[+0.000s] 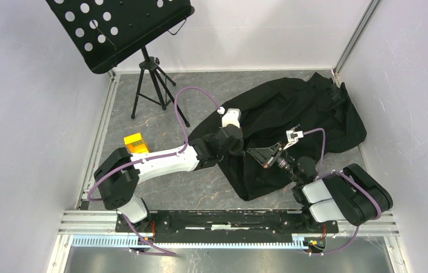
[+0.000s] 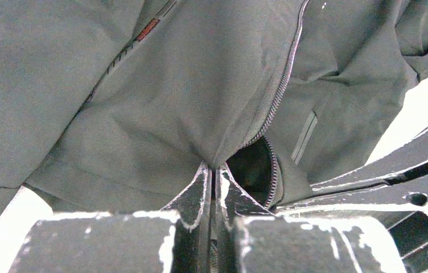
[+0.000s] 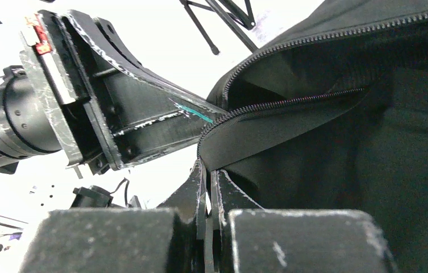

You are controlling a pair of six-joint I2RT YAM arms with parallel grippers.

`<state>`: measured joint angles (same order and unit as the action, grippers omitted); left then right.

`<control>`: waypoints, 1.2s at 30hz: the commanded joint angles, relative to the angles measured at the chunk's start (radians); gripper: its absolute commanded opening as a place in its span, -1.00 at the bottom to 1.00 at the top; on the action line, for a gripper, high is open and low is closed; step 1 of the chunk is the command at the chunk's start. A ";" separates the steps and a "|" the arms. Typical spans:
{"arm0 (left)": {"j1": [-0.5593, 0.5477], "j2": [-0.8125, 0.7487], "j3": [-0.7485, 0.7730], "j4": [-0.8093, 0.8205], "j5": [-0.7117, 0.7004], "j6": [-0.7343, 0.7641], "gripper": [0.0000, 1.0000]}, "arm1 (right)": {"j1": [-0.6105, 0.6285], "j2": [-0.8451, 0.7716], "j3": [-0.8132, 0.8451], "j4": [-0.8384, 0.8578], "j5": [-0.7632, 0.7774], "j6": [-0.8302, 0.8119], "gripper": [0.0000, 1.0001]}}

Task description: Zip up the jacket

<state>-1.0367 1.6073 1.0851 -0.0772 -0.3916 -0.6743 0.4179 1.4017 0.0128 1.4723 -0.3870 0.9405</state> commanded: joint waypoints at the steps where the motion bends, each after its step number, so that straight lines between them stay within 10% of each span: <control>1: -0.019 -0.018 -0.005 0.037 -0.021 -0.035 -0.95 | -0.007 -0.048 -0.034 0.150 0.039 0.011 -0.99; 8: -0.019 -0.052 -0.001 0.015 0.003 -0.028 -0.88 | -0.006 0.005 -0.046 0.195 0.010 0.001 -0.99; 23: 0.009 -0.255 -0.141 -0.027 0.074 -0.133 0.83 | -0.006 0.106 -0.046 0.307 -0.010 0.014 -0.99; 36: 0.142 -0.335 -0.689 0.833 0.387 -0.582 0.53 | -0.005 0.113 -0.051 0.347 -0.011 0.031 -0.99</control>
<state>-0.8944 1.2076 0.4335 0.3130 -0.1009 -1.0927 0.4179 1.5089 0.0128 1.4769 -0.4015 0.9661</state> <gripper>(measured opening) 0.779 0.021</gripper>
